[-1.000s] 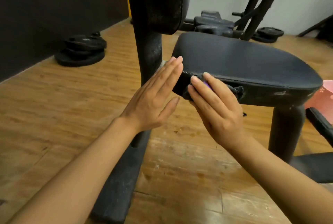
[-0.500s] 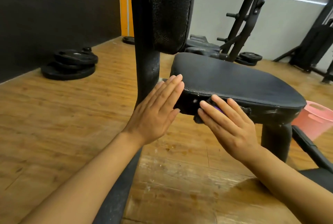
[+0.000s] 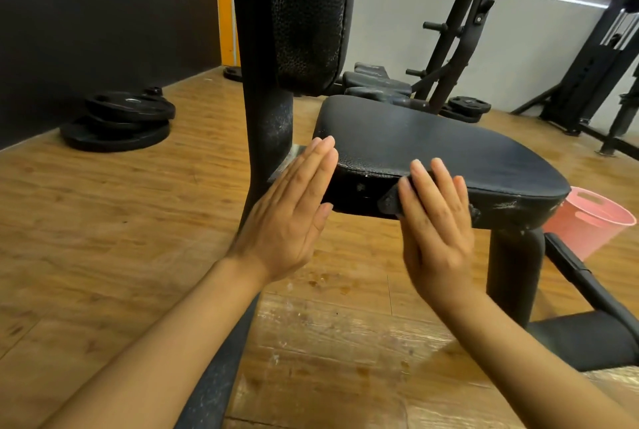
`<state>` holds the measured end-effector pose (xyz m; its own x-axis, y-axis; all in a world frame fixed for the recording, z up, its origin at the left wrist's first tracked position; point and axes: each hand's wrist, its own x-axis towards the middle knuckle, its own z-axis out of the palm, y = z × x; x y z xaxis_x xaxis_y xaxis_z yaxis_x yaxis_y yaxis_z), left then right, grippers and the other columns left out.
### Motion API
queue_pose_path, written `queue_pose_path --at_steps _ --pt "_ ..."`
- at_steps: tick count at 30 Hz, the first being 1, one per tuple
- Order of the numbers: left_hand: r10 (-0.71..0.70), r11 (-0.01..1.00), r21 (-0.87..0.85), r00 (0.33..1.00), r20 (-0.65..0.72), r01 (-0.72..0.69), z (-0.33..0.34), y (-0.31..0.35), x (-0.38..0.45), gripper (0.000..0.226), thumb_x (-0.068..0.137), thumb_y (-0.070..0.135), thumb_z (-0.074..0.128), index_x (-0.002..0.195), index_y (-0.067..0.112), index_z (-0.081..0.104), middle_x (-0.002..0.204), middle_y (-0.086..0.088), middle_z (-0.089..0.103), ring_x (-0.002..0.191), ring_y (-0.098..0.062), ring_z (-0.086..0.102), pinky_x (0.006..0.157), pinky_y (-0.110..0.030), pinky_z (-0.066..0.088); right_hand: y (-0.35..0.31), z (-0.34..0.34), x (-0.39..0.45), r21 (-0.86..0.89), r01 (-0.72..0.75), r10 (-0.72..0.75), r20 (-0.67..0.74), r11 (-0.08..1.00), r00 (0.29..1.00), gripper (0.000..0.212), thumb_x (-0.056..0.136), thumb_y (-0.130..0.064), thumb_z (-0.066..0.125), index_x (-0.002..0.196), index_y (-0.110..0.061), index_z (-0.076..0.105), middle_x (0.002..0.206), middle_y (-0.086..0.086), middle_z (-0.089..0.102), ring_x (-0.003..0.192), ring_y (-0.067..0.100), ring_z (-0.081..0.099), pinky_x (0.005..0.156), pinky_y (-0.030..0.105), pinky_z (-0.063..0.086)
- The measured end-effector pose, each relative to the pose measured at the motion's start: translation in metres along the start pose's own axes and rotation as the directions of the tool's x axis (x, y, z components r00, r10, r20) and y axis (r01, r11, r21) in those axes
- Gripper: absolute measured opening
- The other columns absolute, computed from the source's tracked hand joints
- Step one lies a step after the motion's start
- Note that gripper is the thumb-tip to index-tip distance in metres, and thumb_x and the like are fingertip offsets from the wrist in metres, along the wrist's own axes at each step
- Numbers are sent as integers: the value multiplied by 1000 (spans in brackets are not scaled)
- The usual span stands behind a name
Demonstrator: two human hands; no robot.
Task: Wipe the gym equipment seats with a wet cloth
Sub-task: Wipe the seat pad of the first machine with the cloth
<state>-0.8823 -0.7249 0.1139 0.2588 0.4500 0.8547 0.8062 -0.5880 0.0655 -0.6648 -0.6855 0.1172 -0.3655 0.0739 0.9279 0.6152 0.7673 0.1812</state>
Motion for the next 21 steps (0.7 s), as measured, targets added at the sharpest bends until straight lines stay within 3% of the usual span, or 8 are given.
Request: queue_pose_path --at_steps 6,11,16,18,21 --pt "0 1000 -19 1000 -14 0 -1 -2 2 53 107 21 30 154 8 9 161 -10 17 152 -21 16 123 -42 23 -47 35 32 72 40 -37 -39 997 999 34 103 0 50 136 -2 51 146 12 43 144 31 32 122 43 23" --pt "-40 999 18 999 -29 40 5 5 -2 52 107 20 32 152 1 17 159 -18 23 151 -30 21 121 -47 25 -6 5 -5 10 81 -81 53 997 995 50 95 7 59 142 -4 46 154 9 35 148 29 29 121 46 25" --pt "-67 998 20 997 -40 67 5 9 -3 51 107 21 31 153 1 17 160 -16 21 151 -27 19 123 -42 22 -9 15 -17 -57 -80 79 -22 995 997 55 99 0 53 149 -13 33 165 -5 15 153 24 16 123 45 15" --pt "-78 997 3 996 -44 79 5 10 -4 51 107 19 31 153 2 17 161 -15 21 151 -27 19 123 -42 22 -31 29 -1 -60 -138 132 -92 989 987 54 100 0 51 149 -13 33 162 -1 23 152 25 17 123 45 14" --pt "-93 995 -33 994 -53 91 7 10 -1 53 106 17 33 153 0 16 161 -16 20 151 -28 19 122 -45 24 -57 44 32 0 -158 156 -158 987 975 43 100 -2 55 142 -10 50 151 10 44 144 33 34 120 45 24"
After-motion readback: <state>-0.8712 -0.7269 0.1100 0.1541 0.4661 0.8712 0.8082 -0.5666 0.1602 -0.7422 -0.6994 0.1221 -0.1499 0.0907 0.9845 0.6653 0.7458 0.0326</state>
